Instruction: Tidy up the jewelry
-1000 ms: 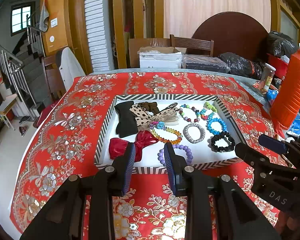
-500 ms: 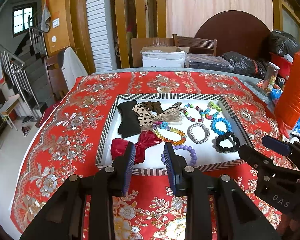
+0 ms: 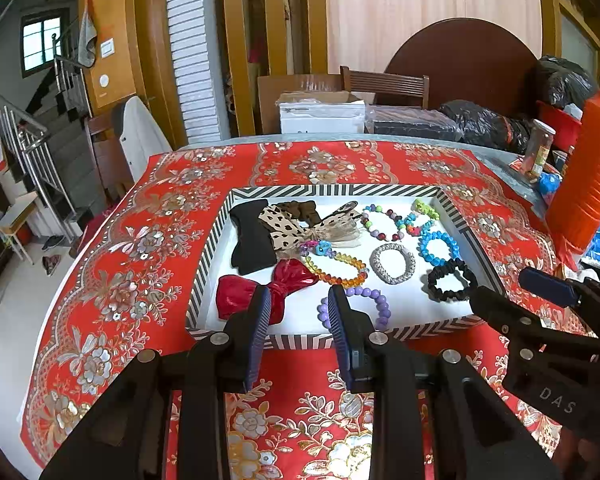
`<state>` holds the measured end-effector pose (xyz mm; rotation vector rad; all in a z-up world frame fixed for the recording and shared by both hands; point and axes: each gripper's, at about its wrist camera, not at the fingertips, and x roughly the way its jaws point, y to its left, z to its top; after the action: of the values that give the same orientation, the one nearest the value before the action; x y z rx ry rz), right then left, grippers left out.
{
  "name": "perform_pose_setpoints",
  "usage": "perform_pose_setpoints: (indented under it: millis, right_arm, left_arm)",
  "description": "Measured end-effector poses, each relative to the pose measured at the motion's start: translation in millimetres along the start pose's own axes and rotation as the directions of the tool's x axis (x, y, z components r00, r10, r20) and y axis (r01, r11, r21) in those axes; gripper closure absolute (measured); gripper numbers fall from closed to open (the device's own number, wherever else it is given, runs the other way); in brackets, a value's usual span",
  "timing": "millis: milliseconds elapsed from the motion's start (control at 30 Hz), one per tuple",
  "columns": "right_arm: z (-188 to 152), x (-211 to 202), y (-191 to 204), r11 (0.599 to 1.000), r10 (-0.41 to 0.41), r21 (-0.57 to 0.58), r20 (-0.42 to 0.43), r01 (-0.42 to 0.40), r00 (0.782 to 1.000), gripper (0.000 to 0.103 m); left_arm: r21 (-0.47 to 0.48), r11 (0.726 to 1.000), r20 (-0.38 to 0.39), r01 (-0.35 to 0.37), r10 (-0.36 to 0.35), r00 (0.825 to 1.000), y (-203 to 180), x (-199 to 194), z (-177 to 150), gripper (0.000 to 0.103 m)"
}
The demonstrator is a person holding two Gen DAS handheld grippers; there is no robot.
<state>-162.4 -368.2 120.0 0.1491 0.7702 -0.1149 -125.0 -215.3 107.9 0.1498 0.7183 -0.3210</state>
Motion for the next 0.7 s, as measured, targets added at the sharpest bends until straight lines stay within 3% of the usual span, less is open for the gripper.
perform_pose_setpoints:
  millis: [700]
  right_arm:
    - [-1.3, 2.0, -1.6, 1.0, 0.002, -0.001, -0.011, -0.002, 1.0, 0.036]
  left_arm:
    - [0.008, 1.0, 0.011, -0.006, 0.006, 1.0, -0.1, -3.7, -1.9, 0.082]
